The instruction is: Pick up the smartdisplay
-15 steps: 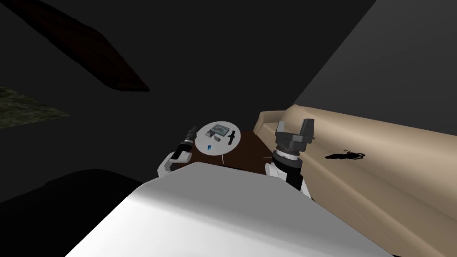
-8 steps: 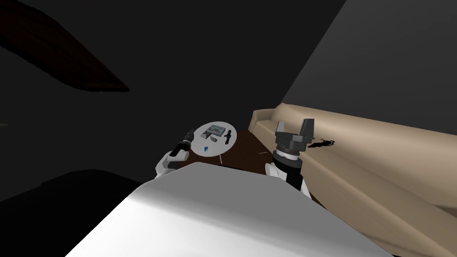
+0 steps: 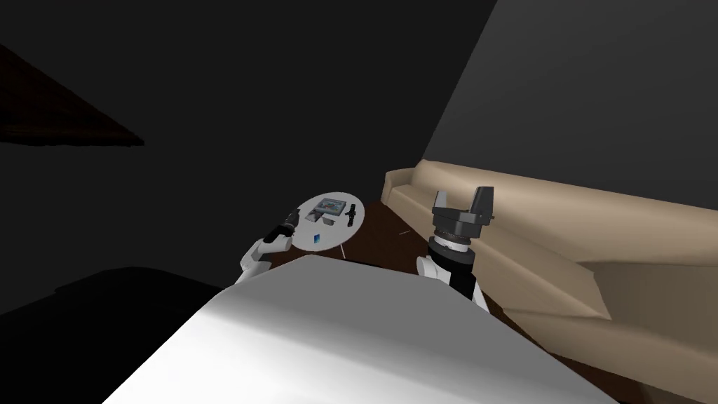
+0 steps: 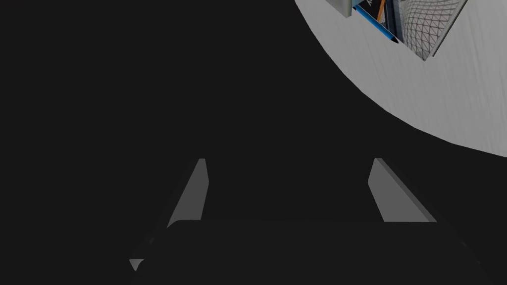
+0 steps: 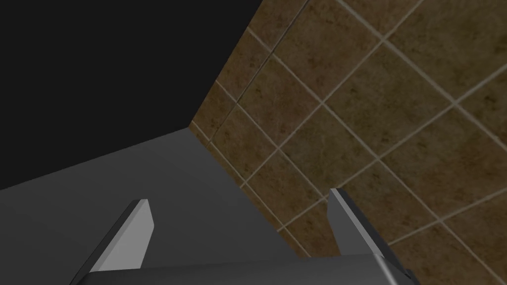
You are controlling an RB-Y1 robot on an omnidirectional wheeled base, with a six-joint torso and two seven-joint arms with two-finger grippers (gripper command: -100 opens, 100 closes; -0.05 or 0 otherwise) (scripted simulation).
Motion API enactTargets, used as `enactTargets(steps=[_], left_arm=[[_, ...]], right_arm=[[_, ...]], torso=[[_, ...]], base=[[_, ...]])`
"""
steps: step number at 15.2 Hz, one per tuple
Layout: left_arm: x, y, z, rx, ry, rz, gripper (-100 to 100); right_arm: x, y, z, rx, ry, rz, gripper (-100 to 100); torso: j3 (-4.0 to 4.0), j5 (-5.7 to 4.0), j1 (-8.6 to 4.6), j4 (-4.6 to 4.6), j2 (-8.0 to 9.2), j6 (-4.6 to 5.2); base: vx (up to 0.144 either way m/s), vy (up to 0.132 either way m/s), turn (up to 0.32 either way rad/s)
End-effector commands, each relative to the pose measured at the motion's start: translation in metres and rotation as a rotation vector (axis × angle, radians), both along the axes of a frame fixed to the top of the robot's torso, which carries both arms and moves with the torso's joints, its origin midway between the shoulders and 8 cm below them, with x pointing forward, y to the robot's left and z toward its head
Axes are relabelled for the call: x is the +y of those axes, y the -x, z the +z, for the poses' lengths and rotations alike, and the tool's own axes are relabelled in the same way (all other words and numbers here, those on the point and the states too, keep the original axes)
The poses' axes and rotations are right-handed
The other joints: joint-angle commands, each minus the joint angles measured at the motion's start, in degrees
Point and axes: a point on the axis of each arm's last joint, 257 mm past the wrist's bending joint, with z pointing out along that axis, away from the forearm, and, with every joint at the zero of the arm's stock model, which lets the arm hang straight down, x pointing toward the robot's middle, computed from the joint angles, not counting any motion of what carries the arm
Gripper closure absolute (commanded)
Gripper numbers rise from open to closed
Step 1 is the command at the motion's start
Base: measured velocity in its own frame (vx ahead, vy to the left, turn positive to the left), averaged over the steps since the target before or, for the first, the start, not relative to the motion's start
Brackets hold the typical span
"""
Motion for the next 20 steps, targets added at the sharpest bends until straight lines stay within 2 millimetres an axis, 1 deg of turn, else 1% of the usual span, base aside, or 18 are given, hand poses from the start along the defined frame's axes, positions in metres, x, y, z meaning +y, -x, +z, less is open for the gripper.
enactTargets(steps=[1, 2, 3, 4, 5, 6, 7, 8, 10, 11, 12, 13, 14, 16, 17, 18, 19, 20], left_arm=[[0.017, 0.012, -0.014, 0.058, 0.013, 0.037, -100], [0.017, 0.012, -0.016, 0.062, 0.015, 0.038, -100], [0.038, 0.022, -0.028, 0.106, 0.024, 0.078, -100], [0.038, 0.025, -0.034, 0.128, 0.033, 0.085, -100], [0.054, 0.03, -0.035, 0.149, 0.037, 0.111, -100], [0.057, 0.038, -0.048, 0.185, 0.053, 0.127, -100], [0.058, 0.04, -0.051, 0.192, 0.056, 0.131, -100], [0.073, 0.046, -0.055, 0.22, 0.067, 0.159, -100], [0.076, 0.055, -0.068, 0.254, 0.083, 0.175, -100], [0.089, 0.065, -0.074, 0.289, 0.101, 0.207, -100], [0.091, 0.072, -0.083, 0.314, 0.113, 0.219, -100], [0.091, 0.072, -0.083, 0.314, 0.113, 0.219, -100], [0.104, 0.084, -0.092, 0.351, 0.137, 0.252, -100], [0.104, 0.089, -0.098, 0.37, 0.147, 0.26, -100], [0.115, 0.102, -0.107, 0.408, 0.176, 0.292, -100], [0.115, 0.107, -0.112, 0.424, 0.185, 0.299, -100], [0.124, 0.114, -0.114, 0.443, 0.206, 0.321, -100], [0.123, 0.124, -0.125, 0.475, 0.225, 0.335, -100]], right_arm=[[0.0, 0.0, 0.0, 0.0, 0.0, 0.0, 0], [0.0, 0.0, 0.0, 0.0, 0.0, 0.0, 0], [0.0, 0.0, 0.0, 0.0, 0.0, 0.0, 0], [0.0, 0.0, 0.0, 0.0, 0.0, 0.0, 0], [0.0, 0.0, 0.0, 0.0, 0.0, 0.0, 0], [0.0, 0.0, 0.0, 0.0, 0.0, 0.0, 0], [0.0, 0.0, 0.0, 0.0, 0.0, 0.0, 0], [0.0, 0.0, 0.0, 0.0, 0.0, 0.0, 0], [0.0, 0.0, 0.0, 0.0, 0.0, 0.0, 0], [0.0, 0.0, 0.0, 0.0, 0.0, 0.0, 0], [0.0, 0.0, 0.0, 0.0, 0.0, 0.0, 0], [0.0, 0.0, 0.0, 0.0, 0.0, 0.0, 0], [0.0, 0.0, 0.0, 0.0, 0.0, 0.0, 0], [0.0, 0.0, 0.0, 0.0, 0.0, 0.0, 0], [0.0, 0.0, 0.0, 0.0, 0.0, 0.0, 0], [0.0, 0.0, 0.0, 0.0, 0.0, 0.0, 0], [0.0, 0.0, 0.0, 0.0, 0.0, 0.0, 0], [0.0, 0.0, 0.0, 0.0, 0.0, 0.0, 0]], torso=[[0.0, 0.0, 0.0, 0.0, 0.0, 0.0], [0.0, 0.0, 0.0, 0.0, 0.0, -0.02], [0.0, -0.01, -0.01, 0.0, -0.01, -0.06], [0.0, -0.01, -0.01, 0.0, -0.01, 0.0], [0.0, -0.01, 0.0, 0.0, -0.01, -0.02], [-0.01, 0.0, 0.0, 0.0, -0.02, 0.02], [-0.01, 0.0, 0.02, -0.01, -0.02, -0.02], [-0.01, 0.0, 0.02, -0.01, -0.02, -0.08], [-0.02, 0.01, 0.01, -0.01, -0.04, -0.01], [-0.03, 0.0, 0.01, -0.01, -0.05, -0.06], [-0.03, 0.0, 0.02, -0.01, -0.06, -0.02], [-0.04, 0.01, 0.03, -0.01, -0.07, 0.0], [-0.04, 0.0, 0.03, -0.02, -0.07, -0.07], [-0.04, 0.0, 0.04, -0.01, -0.07, -0.02], [-0.04, 0.01, 0.03, -0.02, -0.07, -0.07], [-0.04, 0.0, 0.03, -0.01, -0.08, -0.02], [-0.05, 0.01, 0.04, -0.02, -0.09, -0.01], [-0.06, 0.0, 0.06, -0.02, -0.1, 0.03]], base=[[-0.021, 0.015, -0.309], [-0.015, 0.014, -0.127], [-0.017, 0.008, -0.301], [-0.02, 0.013, -0.324], [-0.018, 0.014, -0.406], [-0.019, 0.021, -0.329], [-0.014, 0.02, -0.101], [-0.014, 0.012, -0.269], [-0.013, 0.016, -0.218], [-0.009, 0.014, -0.259], [-0.01, 0.02, -0.329], [-0.008, 0.02, -0.144], [-0.008, 0.016, -0.26], [-0.009, 0.021, -0.206], [-0.006, 0.019, -0.241], [-0.006, 0.022, -0.301], [-0.005, 0.026, -0.41], [-0.008, 0.032, -0.346]])
